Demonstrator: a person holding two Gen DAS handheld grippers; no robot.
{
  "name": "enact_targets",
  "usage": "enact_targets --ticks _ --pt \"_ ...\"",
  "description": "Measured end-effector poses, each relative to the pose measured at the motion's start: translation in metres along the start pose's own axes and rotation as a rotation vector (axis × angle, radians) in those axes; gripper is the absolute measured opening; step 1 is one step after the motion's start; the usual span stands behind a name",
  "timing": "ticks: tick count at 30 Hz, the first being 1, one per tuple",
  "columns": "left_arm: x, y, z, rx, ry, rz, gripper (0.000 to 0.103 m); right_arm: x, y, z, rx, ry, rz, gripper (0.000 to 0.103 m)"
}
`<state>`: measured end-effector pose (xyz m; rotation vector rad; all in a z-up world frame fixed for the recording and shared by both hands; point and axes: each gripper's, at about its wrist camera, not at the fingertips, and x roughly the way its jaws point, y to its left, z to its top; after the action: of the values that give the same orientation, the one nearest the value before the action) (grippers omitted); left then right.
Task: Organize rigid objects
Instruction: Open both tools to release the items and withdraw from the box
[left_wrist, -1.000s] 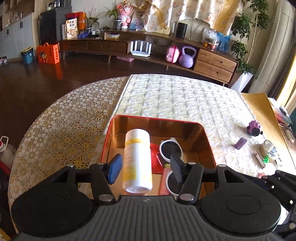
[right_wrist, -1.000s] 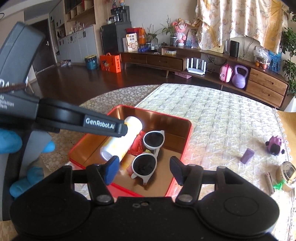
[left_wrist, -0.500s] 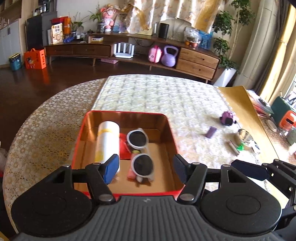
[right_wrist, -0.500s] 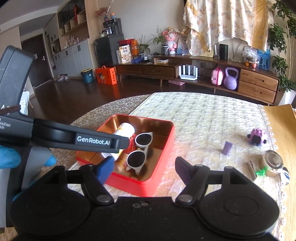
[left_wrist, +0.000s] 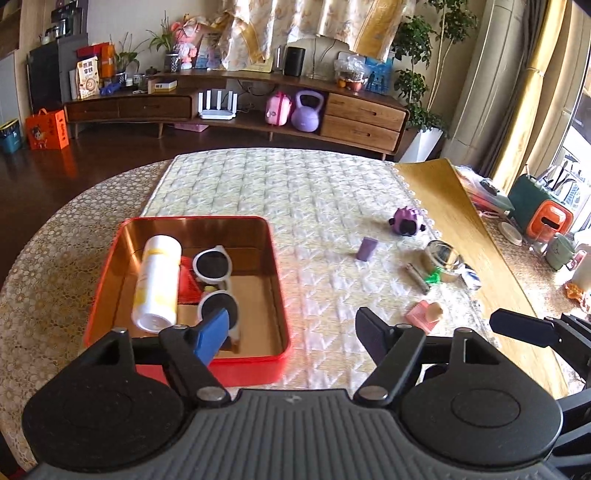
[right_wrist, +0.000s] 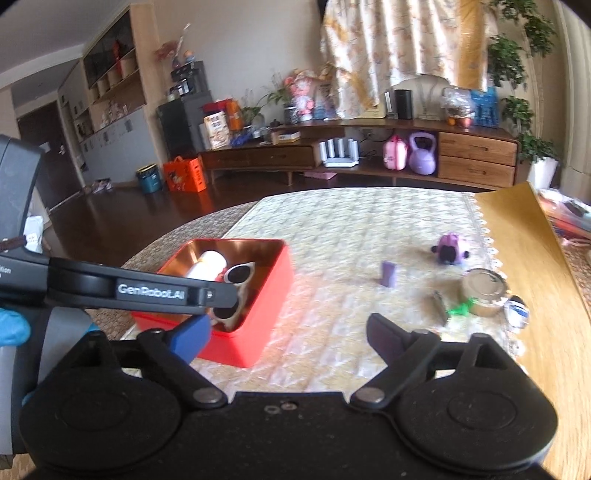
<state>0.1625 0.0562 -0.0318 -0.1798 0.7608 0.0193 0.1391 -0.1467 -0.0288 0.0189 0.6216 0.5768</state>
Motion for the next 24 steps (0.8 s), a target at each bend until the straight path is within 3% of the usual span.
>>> enact_targets --ticks 5,15,24 --pt "0.003 -0.013 -0.002 -0.005 0.008 -0.019 0.081 -0.017 -0.018 -0.010 0.010 -0.038 -0.027 0.103" --pt "0.024 -0.043 -0.007 0.030 0.046 -0.014 0.082 -0.027 -0.065 -0.029 0.088 -0.014 -0.080 0.103" --pt "0.056 -0.074 0.009 0.070 0.046 -0.037 0.082 -0.019 -0.085 -0.037 0.045 0.001 -0.096 0.103"
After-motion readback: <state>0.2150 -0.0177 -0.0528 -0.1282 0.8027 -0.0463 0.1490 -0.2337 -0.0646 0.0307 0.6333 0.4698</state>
